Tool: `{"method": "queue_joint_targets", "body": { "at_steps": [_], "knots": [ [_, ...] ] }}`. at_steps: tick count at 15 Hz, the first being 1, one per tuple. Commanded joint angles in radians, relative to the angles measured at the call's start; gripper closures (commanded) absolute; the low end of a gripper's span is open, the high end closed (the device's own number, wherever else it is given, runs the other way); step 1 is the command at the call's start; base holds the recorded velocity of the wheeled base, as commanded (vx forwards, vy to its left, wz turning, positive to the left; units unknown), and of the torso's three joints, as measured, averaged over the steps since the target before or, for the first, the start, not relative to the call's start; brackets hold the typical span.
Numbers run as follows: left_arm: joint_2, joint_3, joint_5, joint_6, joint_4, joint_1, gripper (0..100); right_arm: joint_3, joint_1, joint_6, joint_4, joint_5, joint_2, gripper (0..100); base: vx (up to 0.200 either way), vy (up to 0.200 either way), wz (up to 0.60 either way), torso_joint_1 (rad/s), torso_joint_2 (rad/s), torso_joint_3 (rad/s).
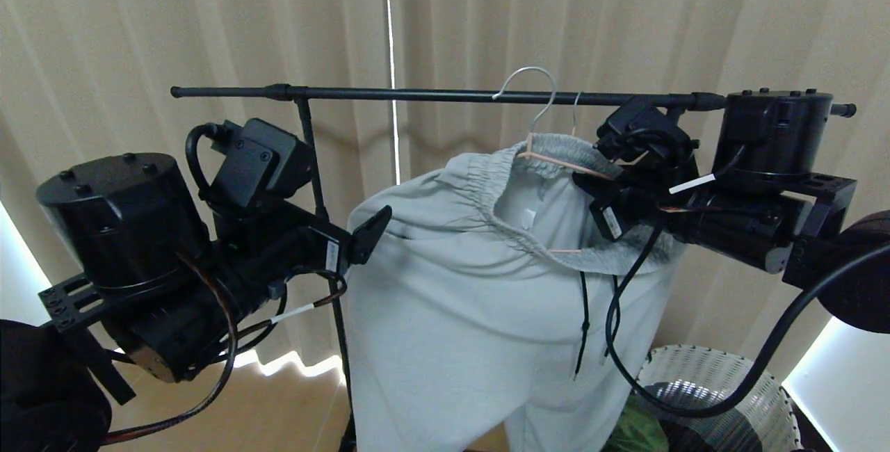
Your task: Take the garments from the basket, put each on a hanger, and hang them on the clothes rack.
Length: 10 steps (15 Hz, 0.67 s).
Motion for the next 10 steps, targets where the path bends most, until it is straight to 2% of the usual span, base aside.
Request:
{"method": "queue_joint_targets", "body": {
  "at_steps": [1,2,4,7,10],
  "knots": [
    [-0.007,0.049,-0.011,0.000,-0.004,0.038,0,0.018,-0.007,0.000,0.000,0.000,-0.018,100,0.000,0.000,0.00,0.000,0.00,0.000],
    [-0.017,0.116,-0.036,-0.011,-0.007,0.061,0,0.029,-0.022,0.000,-0.008,0.002,-0.018,100,0.000,0.000,0.00,0.000,0.00,0.000],
    [-0.013,0.166,-0.076,-0.015,-0.041,0.068,0,0.033,-0.027,0.004,-0.008,0.003,-0.027,100,0.000,0.000,0.00,0.000,0.00,0.000],
    [0.036,0.233,-0.079,-0.006,-0.110,0.075,0,0.056,-0.025,0.014,-0.009,0.008,-0.067,100,0.000,0.000,0.00,0.000,0.00,0.000],
    [0.082,0.248,-0.080,-0.012,-0.184,0.082,0,0.082,-0.019,0.015,-0.011,0.015,-0.112,100,0.000,0.000,0.00,0.000,0.00,0.000]
  ]
}}
